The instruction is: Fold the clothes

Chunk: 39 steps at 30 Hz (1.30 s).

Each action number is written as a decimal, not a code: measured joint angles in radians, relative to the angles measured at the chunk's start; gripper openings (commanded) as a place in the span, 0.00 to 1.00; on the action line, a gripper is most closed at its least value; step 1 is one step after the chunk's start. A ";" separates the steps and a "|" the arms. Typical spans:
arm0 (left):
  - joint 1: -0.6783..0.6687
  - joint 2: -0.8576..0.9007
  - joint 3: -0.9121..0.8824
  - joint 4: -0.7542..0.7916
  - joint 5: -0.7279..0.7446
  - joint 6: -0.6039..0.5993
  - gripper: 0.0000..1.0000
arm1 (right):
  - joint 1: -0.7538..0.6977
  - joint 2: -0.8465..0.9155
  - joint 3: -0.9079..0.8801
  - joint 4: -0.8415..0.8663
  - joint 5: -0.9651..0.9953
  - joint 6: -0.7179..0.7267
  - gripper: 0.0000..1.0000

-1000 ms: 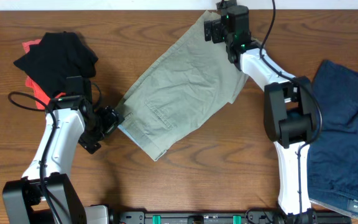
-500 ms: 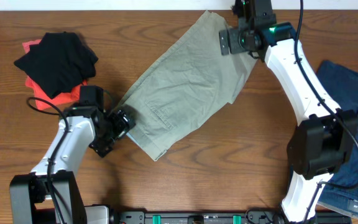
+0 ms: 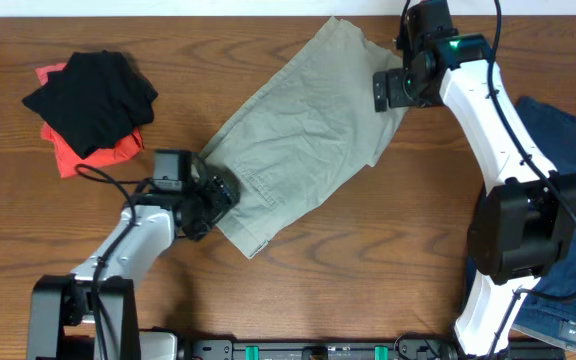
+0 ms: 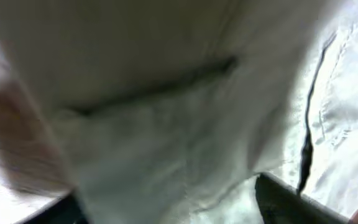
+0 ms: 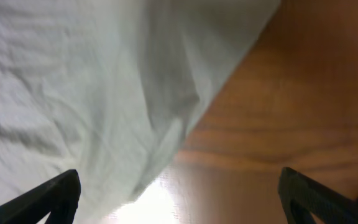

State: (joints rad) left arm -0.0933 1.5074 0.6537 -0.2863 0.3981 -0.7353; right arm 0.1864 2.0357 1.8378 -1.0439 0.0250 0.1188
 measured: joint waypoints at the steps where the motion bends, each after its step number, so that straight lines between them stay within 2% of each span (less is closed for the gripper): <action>1: -0.012 0.009 -0.006 0.000 0.001 -0.002 0.06 | 0.000 0.000 0.000 -0.012 -0.005 0.001 0.95; 2: -0.022 0.017 -0.011 -0.003 0.003 -0.005 0.06 | 0.000 0.000 0.000 -0.022 -0.013 0.002 0.92; 4: -0.032 0.025 -0.016 -0.020 0.008 -0.007 0.06 | 0.000 0.000 0.000 -0.041 -0.032 -0.003 0.78; 7: -0.033 0.019 -0.013 -0.082 0.020 -0.002 0.06 | 0.000 0.000 0.000 -0.054 -0.065 -0.009 0.47; 10: -0.019 -0.005 -0.001 -0.219 0.029 0.038 0.06 | 0.003 0.000 0.000 -0.059 -0.095 -0.024 0.14; 11: -0.008 -0.024 0.004 -0.277 0.036 0.056 0.06 | 0.005 0.000 0.000 -0.060 -0.105 -0.025 0.04; 12: -0.001 -0.040 0.008 -0.315 0.039 0.070 0.06 | 0.009 0.000 -0.001 -0.059 -0.116 -0.029 0.01; 18: 0.034 -0.219 0.172 -0.639 0.048 0.167 0.06 | 0.073 0.000 -0.073 -0.016 -0.244 -0.092 0.02; 24: 0.034 -0.353 0.357 -0.814 0.053 0.201 0.06 | 0.197 0.000 -0.256 0.186 -0.345 -0.126 0.02; 30: 0.034 -0.416 0.455 -0.828 0.087 0.213 0.06 | 0.354 0.003 -0.458 0.421 -0.485 -0.124 0.04; 34: 0.034 -0.421 0.488 -0.756 0.135 0.213 0.06 | 0.491 0.003 -0.552 0.566 -0.536 -0.080 0.05; 39: 0.034 -0.420 0.491 -0.650 0.153 0.208 0.06 | 0.662 0.003 -0.583 0.653 -0.578 -0.049 0.09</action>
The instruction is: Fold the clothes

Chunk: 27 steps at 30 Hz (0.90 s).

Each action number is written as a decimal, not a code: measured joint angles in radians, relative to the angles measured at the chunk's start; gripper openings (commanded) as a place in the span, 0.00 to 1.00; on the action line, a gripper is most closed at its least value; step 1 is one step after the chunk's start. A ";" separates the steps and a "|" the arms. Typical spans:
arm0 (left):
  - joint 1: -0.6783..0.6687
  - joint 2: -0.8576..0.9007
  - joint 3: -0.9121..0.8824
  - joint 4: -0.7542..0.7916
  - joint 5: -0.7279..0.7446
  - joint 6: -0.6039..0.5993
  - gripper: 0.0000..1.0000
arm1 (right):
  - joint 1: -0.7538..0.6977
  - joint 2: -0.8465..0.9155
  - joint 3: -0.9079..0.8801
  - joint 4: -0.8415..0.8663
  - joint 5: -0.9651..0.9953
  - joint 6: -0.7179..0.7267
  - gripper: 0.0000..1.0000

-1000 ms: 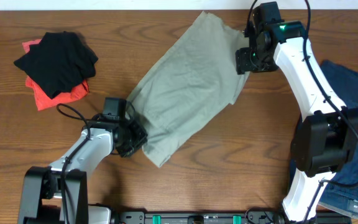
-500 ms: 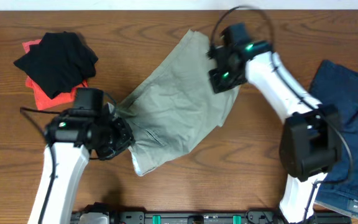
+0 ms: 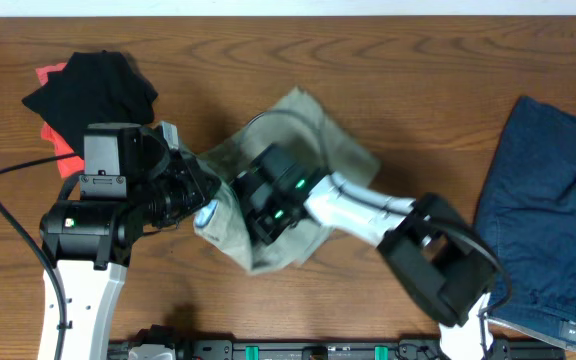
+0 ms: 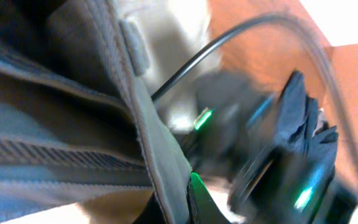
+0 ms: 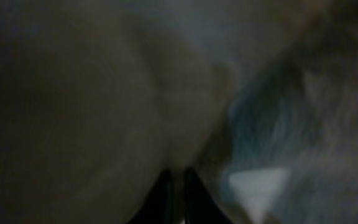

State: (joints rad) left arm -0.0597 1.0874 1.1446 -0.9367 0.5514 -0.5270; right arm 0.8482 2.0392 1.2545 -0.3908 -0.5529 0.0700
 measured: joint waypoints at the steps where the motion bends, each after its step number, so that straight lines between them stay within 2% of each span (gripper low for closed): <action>1: 0.000 0.001 0.000 0.023 0.000 0.000 0.06 | 0.028 0.000 0.000 0.014 0.002 0.007 0.10; 4: 0.000 0.009 0.000 0.051 0.000 0.000 0.06 | 0.082 0.000 0.001 0.007 0.080 0.042 0.13; 9: 0.000 0.025 0.000 0.013 -0.002 0.007 0.06 | 0.057 -0.010 0.019 -0.076 0.247 0.081 0.14; 13: 0.000 0.048 0.001 -0.026 -0.010 0.012 0.06 | -0.044 -0.077 0.026 -0.148 0.385 0.092 0.15; 20: -0.018 0.124 0.001 -0.022 -0.013 0.012 0.06 | -0.298 -0.247 0.050 -0.270 0.482 0.102 0.13; 27: -0.131 0.227 0.001 0.056 -0.020 0.010 0.06 | -0.399 -0.214 0.021 -0.300 0.438 0.093 0.13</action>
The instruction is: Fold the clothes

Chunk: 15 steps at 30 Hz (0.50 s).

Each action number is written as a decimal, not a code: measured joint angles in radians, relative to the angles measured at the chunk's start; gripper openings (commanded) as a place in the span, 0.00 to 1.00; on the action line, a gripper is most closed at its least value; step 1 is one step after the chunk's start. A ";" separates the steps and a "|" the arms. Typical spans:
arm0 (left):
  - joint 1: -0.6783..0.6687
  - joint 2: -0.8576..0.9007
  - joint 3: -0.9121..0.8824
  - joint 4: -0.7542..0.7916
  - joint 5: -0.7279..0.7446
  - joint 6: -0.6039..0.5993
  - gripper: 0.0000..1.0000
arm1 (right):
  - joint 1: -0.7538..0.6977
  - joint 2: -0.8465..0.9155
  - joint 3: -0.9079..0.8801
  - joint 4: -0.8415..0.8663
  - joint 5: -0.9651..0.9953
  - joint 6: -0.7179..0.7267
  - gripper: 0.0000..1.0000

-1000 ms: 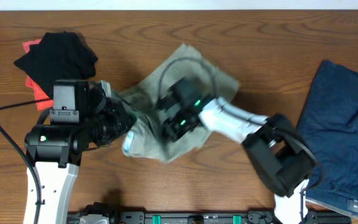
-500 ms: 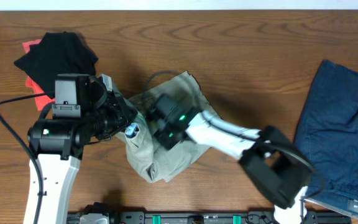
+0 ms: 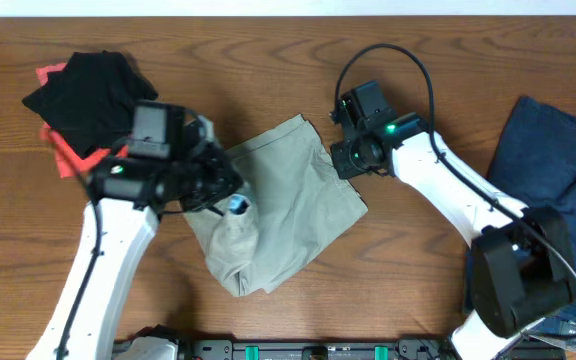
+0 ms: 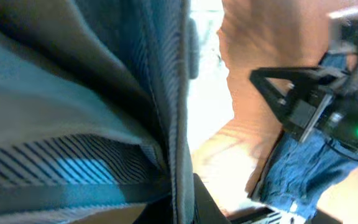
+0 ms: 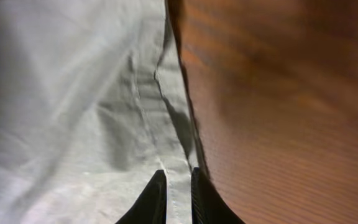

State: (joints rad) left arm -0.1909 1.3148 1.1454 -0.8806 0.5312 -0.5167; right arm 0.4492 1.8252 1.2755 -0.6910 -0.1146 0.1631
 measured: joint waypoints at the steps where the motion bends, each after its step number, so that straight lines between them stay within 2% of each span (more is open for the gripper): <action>1: -0.026 0.018 0.000 0.018 -0.002 -0.002 0.06 | 0.000 0.012 -0.010 0.002 -0.008 -0.001 0.13; 10: -0.220 0.175 0.000 0.179 -0.008 -0.032 0.06 | 0.012 0.113 -0.061 0.019 -0.039 -0.006 0.13; 15: -0.289 0.278 0.000 0.305 -0.007 -0.061 0.09 | 0.012 0.113 -0.061 0.022 -0.042 -0.003 0.21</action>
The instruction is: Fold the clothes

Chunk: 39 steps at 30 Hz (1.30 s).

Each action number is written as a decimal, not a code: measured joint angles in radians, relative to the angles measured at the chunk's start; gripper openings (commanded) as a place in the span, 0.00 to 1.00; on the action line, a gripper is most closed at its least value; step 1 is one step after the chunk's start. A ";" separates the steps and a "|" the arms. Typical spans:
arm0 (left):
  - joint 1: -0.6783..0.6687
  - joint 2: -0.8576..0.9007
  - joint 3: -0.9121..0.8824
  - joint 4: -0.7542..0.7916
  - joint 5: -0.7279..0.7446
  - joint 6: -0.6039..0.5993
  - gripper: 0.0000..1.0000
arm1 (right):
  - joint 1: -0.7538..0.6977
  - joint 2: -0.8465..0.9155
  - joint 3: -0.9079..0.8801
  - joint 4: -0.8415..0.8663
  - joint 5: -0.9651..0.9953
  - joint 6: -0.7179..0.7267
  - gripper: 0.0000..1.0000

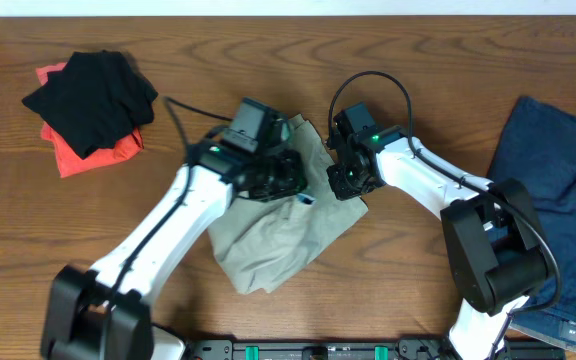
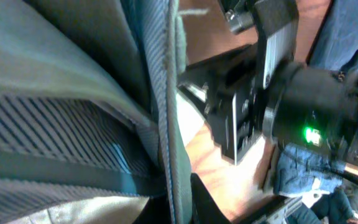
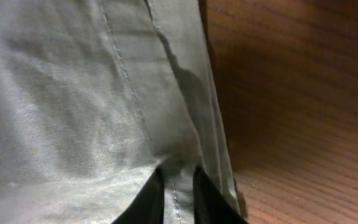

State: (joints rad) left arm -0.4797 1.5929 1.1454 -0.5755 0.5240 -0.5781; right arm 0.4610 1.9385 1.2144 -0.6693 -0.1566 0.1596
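Khaki shorts point(image 1: 268, 240) lie bunched and doubled over at the table's middle. My left gripper point(image 1: 290, 187) is at their upper edge, shut on the waistband. In the left wrist view the striped lining and waistband point(image 2: 166, 124) run down between the fingers of the left gripper point(image 2: 176, 199). My right gripper point(image 1: 344, 184) sits just to the right, close to the left one, shut on the shorts' hem. In the right wrist view the stitched hem point(image 3: 185, 124) passes between the right gripper's point(image 3: 174, 196) dark fingertips point(image 3: 151, 199).
A black garment point(image 1: 93, 95) lies on a red one point(image 1: 68, 158) at the back left. Blue jeans point(image 1: 558, 180) lie at the right edge. The wooden table point(image 1: 168, 60) shows around the shorts. The right arm's cable point(image 1: 368, 85) loops above the grippers.
My left gripper has moved right with the waistband, from the shorts' left side to beside the right gripper. The right gripper has shifted slightly nearer. The shorts are more bunched.
The shorts first lay spread diagonally, my left gripper at their lower left end and my right at the far upper right edge. Then both grippers were near the middle with the cloth doubled over. Then they held opposite sides of the folded shorts; now they are close together.
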 measured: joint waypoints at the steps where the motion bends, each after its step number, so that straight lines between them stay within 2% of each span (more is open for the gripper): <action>1: -0.010 0.018 0.000 0.023 0.000 -0.002 0.23 | 0.000 0.000 0.000 0.000 -0.001 0.001 0.22; 2: -0.018 0.035 0.000 0.046 0.000 0.000 0.38 | 0.000 0.000 0.000 -0.003 -0.002 0.002 0.25; 3: -0.023 0.047 0.000 0.064 0.001 -0.003 0.49 | 0.000 0.000 0.000 -0.006 -0.002 0.003 0.28; 6: -0.026 0.061 0.000 0.095 0.001 -0.012 0.58 | -0.002 0.000 0.005 -0.038 0.000 0.007 0.33; 10: 0.026 0.058 0.000 0.105 0.005 0.023 0.60 | -0.032 -0.022 0.020 -0.123 0.051 0.026 0.35; 14: 0.153 0.045 0.000 0.105 -0.032 0.064 0.60 | -0.113 -0.115 0.048 -0.161 0.085 0.040 0.34; 17: 0.251 0.041 0.000 0.105 -0.116 0.085 0.61 | -0.156 -0.239 0.071 -0.146 0.024 0.031 0.34; 22: 0.353 0.051 0.000 0.106 -0.243 0.113 0.61 | -0.134 -0.368 0.103 -0.169 -0.161 -0.010 0.33; 27: 0.383 0.143 0.000 0.105 -0.285 0.135 0.61 | -0.040 -0.336 0.090 -0.187 -0.278 -0.023 0.40; 33: 0.387 0.269 0.000 0.079 -0.296 0.140 0.62 | 0.071 -0.240 0.022 -0.188 -0.322 -0.032 0.41; 36: 0.387 0.296 0.014 0.018 -0.296 0.146 0.62 | 0.093 -0.179 -0.007 -0.201 -0.317 -0.034 0.41; 39: 0.387 0.301 0.024 -0.115 -0.300 0.150 0.62 | 0.094 -0.111 -0.032 -0.241 -0.257 -0.028 0.41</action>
State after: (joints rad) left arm -0.0925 1.8942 1.1698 -0.6907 0.2241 -0.4286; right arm 0.5549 1.8275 1.1820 -0.9104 -0.4133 0.1314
